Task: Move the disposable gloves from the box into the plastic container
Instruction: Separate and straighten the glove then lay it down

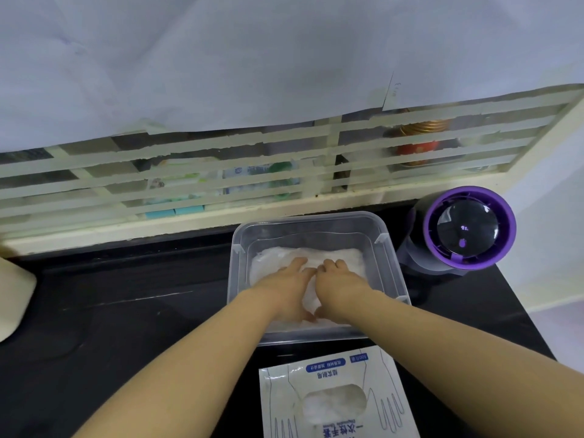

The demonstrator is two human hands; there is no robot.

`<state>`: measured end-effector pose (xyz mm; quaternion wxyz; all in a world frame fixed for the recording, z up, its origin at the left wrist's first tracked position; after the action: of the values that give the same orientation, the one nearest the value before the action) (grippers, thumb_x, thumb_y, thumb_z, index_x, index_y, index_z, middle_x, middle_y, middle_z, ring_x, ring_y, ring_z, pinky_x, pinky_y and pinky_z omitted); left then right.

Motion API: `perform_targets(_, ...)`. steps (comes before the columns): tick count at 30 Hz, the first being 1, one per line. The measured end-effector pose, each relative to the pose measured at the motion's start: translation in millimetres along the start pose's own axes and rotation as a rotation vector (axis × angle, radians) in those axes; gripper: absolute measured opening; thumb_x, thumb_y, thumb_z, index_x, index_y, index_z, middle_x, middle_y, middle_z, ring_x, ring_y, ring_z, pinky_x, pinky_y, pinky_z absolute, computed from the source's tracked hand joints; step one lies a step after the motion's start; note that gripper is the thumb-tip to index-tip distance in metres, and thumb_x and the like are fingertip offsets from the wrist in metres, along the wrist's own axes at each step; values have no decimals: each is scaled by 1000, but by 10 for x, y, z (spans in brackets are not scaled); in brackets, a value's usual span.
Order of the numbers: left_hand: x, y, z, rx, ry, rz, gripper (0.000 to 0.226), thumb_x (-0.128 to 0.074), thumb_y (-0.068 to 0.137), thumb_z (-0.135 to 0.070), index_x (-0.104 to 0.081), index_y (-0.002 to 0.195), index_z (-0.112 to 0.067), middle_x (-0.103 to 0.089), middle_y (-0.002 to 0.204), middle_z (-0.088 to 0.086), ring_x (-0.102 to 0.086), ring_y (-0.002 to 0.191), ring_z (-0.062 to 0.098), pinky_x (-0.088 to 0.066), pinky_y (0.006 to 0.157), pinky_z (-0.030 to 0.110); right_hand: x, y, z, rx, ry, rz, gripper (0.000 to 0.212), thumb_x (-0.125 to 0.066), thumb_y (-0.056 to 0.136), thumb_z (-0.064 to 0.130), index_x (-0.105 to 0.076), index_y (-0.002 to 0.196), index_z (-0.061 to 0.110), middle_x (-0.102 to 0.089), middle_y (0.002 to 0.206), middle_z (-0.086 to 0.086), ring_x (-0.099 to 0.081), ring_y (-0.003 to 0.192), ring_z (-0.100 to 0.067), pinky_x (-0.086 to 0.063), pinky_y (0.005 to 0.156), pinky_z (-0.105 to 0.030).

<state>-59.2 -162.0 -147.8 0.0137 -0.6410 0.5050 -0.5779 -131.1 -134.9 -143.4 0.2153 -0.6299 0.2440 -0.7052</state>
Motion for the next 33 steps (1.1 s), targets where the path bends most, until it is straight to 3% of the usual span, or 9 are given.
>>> perform_targets(6,-50,-2,159,174,298,58,103,-61,88,-45,14,154,-21,17,161,6,-22,144,30,-24,116,40,-241,81,-117,-62,49,204,101,-59,92,36,19,149,7,26,156,-14,12,146,-34,-18,117,-51)
perform_targets(12,-90,-31,226,326,684,139,96,-46,93,-53,10,153,-3,-6,160,19,-21,145,33,-14,117,45,-277,129,-152,-98,-5,212,105,-63,90,25,23,148,10,32,152,-20,19,144,-39,-21,116,-53)
perform_targets(16,-28,-77,161,291,603,174,106,-53,84,-69,-4,154,-7,-23,156,13,-31,140,30,-27,112,41,-221,81,-178,-53,-130,165,103,-66,88,22,15,151,10,20,156,-23,11,145,-40,-27,114,-51)
perform_targets(18,49,-161,92,237,555,144,92,-57,85,-64,-23,151,-12,-35,148,11,-42,131,30,-37,103,39,-115,-31,-165,18,-156,110,93,-67,86,27,-5,153,10,-5,157,-21,-11,144,-39,-34,110,-48)
perform_targets(21,234,-364,-2,136,478,-37,65,-56,92,-49,-35,144,-15,-41,140,9,-51,120,29,-45,92,41,158,-303,-120,128,-79,-65,64,-63,88,39,-38,143,15,-42,142,-11,-41,126,-29,-42,102,-41)
perform_targets(26,440,-897,-227,-113,256,-367,45,-46,100,-37,-39,144,-30,-42,145,-10,-52,121,12,-47,95,29,574,-1014,27,398,214,-342,25,-58,93,34,-64,114,22,-66,106,9,-59,91,-2,-49,85,-18)
perform_targets(29,370,-1286,-417,-368,254,-507,30,-44,98,-25,-62,123,-24,-63,116,-9,-65,88,11,-49,65,21,335,-1395,199,549,183,-169,19,-57,95,30,-69,106,21,-66,95,11,-56,79,-1,-43,76,-9)
perform_targets(31,172,-1424,-471,-517,366,-523,31,-42,88,-21,-70,101,-18,-67,89,-5,-62,62,13,-46,48,20,-62,-1409,232,560,-6,-31,26,-50,98,26,-66,119,23,-66,110,7,-59,93,-9,-46,86,-21)
perform_targets(33,-164,-1463,-462,-605,434,-485,29,-42,84,-20,-68,95,-17,-64,82,-3,-57,55,14,-47,43,25,-476,-1317,238,547,-248,44,34,-47,98,16,-55,130,25,-61,115,0,-58,95,-21,-48,83,-35)
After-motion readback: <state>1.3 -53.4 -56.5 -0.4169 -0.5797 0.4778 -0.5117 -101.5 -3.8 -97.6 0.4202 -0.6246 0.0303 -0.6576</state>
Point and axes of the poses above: each hand's wrist, its own y-axis towards the middle knuckle, its own x-axis out of the back of the hand, z = x × y, the point moved 7 cm from there along y, towards the middle knuckle
